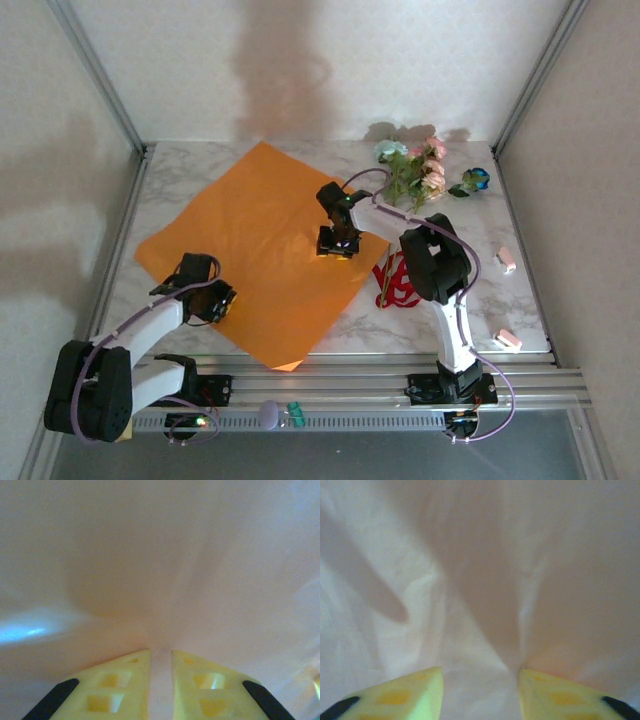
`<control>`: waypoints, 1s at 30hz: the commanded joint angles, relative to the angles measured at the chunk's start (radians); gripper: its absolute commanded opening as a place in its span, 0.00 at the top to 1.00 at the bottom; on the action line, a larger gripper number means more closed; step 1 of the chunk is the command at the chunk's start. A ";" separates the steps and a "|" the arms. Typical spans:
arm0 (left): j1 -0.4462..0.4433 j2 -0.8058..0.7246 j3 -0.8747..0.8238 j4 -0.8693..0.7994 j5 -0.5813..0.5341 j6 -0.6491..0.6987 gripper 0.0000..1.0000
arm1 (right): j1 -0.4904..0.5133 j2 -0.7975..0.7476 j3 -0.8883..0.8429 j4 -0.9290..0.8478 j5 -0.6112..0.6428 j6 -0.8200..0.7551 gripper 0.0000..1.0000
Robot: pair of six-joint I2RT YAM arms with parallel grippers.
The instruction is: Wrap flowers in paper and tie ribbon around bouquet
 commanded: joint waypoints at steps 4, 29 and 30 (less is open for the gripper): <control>-0.018 0.070 0.255 -0.131 -0.094 0.032 0.78 | -0.146 -0.241 -0.049 -0.039 0.141 -0.037 0.47; -0.060 0.592 0.467 -0.012 -0.178 0.218 0.80 | -0.608 -0.041 0.132 -0.018 0.066 0.034 0.56; -0.061 0.593 0.474 -0.013 -0.179 0.219 0.80 | -0.621 -0.030 0.137 -0.008 0.055 0.048 0.55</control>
